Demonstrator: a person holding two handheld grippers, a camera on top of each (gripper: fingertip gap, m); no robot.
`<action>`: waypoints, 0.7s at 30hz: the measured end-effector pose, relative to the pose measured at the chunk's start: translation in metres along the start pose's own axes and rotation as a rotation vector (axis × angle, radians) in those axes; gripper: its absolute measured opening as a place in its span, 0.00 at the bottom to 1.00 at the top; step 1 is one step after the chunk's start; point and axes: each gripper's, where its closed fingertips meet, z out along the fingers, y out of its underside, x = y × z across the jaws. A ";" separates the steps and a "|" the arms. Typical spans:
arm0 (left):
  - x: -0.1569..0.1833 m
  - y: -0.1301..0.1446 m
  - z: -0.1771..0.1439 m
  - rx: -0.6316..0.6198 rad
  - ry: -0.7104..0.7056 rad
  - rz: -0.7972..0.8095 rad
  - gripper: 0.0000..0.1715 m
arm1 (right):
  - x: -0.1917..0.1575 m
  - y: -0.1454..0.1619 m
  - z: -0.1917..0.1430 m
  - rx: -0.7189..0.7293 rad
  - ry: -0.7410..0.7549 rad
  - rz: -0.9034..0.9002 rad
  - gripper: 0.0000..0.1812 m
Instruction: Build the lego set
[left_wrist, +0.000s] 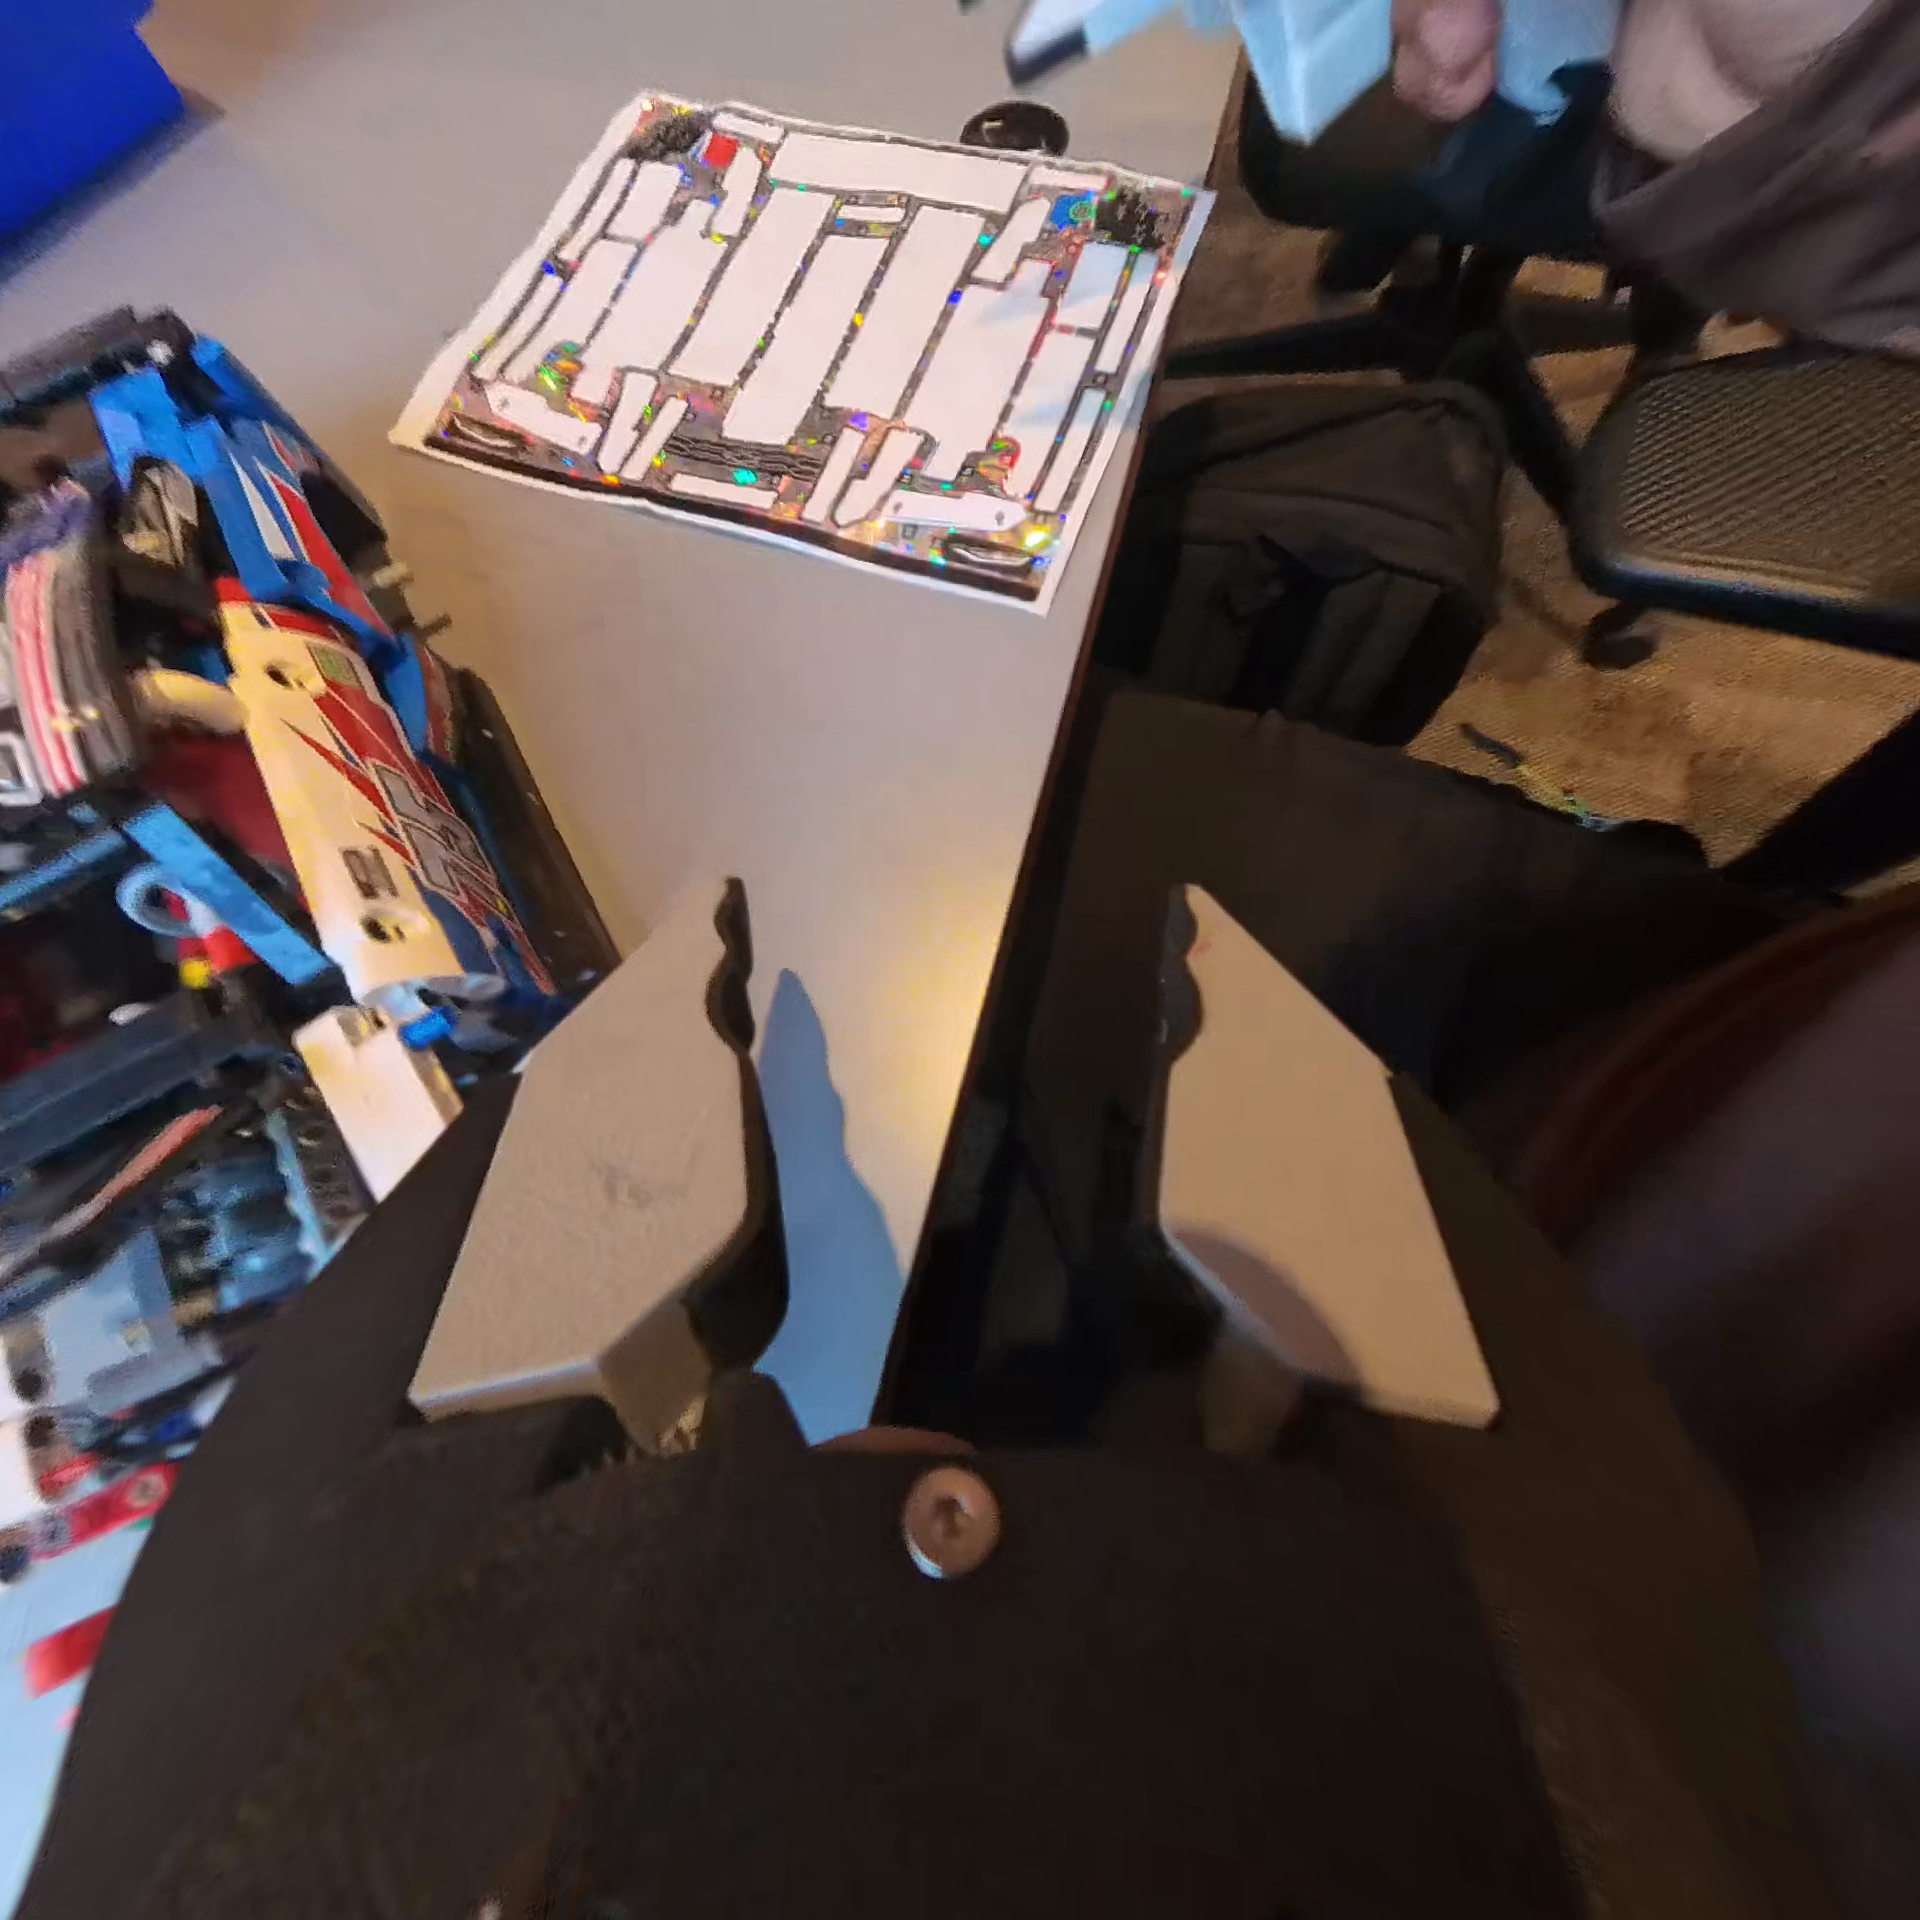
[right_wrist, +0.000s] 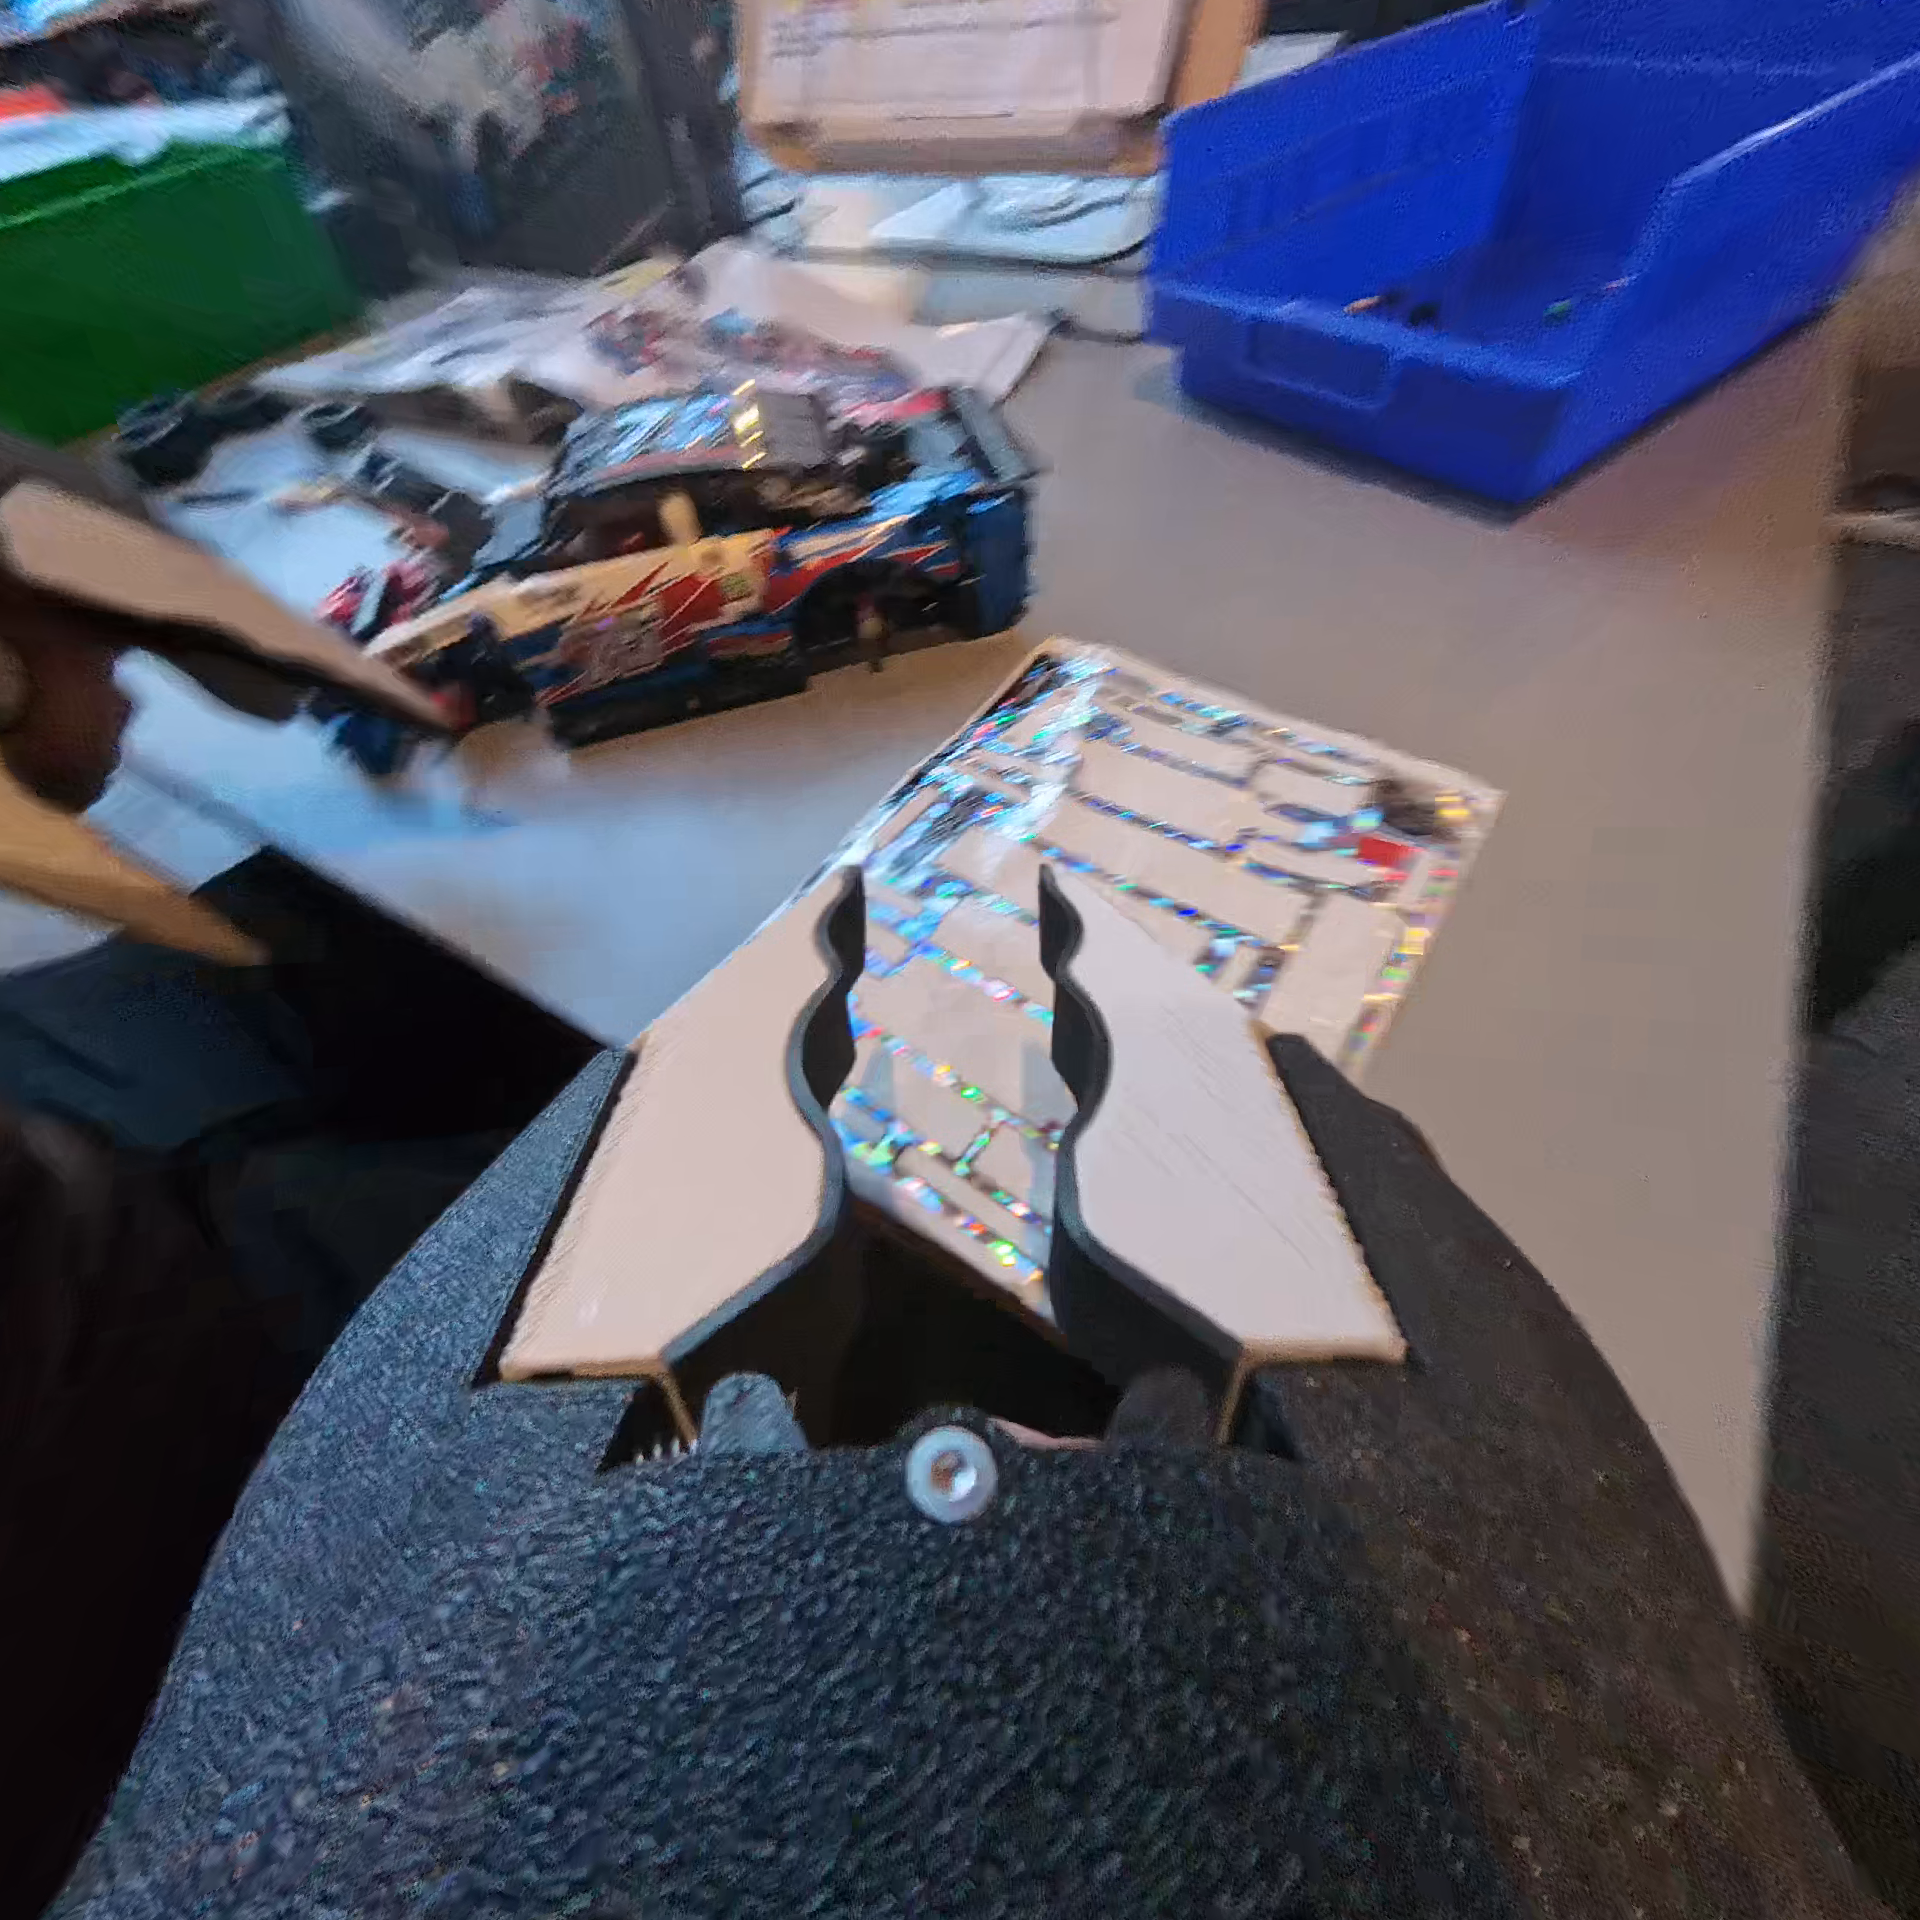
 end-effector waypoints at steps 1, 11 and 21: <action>0.003 0.001 0.000 0.010 0.025 -0.028 0.46 | -0.011 0.007 0.003 -0.041 -0.071 -0.024 0.21; 0.025 -0.003 0.022 -0.020 0.122 -0.057 0.45 | -0.039 0.073 0.013 -0.394 -0.194 -0.299 0.16; 0.054 -0.007 0.044 -0.028 0.196 -0.146 0.41 | -0.062 0.074 -0.008 -0.341 -0.229 -0.369 0.00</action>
